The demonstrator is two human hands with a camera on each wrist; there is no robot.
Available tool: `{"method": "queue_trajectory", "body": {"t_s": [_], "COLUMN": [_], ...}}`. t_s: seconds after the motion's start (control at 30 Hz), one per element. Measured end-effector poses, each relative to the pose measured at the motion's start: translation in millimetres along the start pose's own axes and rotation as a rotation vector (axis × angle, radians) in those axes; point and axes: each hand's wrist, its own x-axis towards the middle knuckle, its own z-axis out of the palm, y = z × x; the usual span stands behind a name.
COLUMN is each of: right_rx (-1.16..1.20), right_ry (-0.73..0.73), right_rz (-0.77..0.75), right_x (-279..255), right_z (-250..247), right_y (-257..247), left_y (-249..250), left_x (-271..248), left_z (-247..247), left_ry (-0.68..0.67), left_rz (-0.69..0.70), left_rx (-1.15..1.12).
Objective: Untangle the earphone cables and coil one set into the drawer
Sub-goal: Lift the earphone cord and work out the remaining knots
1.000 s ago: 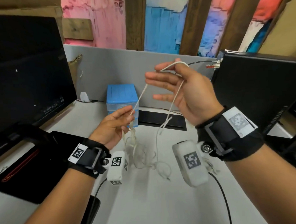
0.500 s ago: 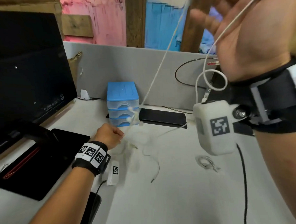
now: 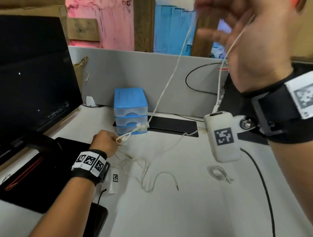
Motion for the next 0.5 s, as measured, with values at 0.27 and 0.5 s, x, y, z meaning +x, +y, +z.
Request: {"method": "queue_trajectory", "body": {"t_s": [0.27, 0.5], "right_rx": [0.163, 0.101], "right_ry": [0.314, 0.275], "right_rz": [-0.063, -0.142], "right_x": [16, 19], "right_z": [-57, -64], "right_y": [18, 12], "left_y": [-4, -1], "left_x": [6, 3], "left_z": [5, -4], "left_ry": [-0.074, -0.063], "left_rz": [-0.001, -0.038], "left_rx": [0.000, 0.234]}}
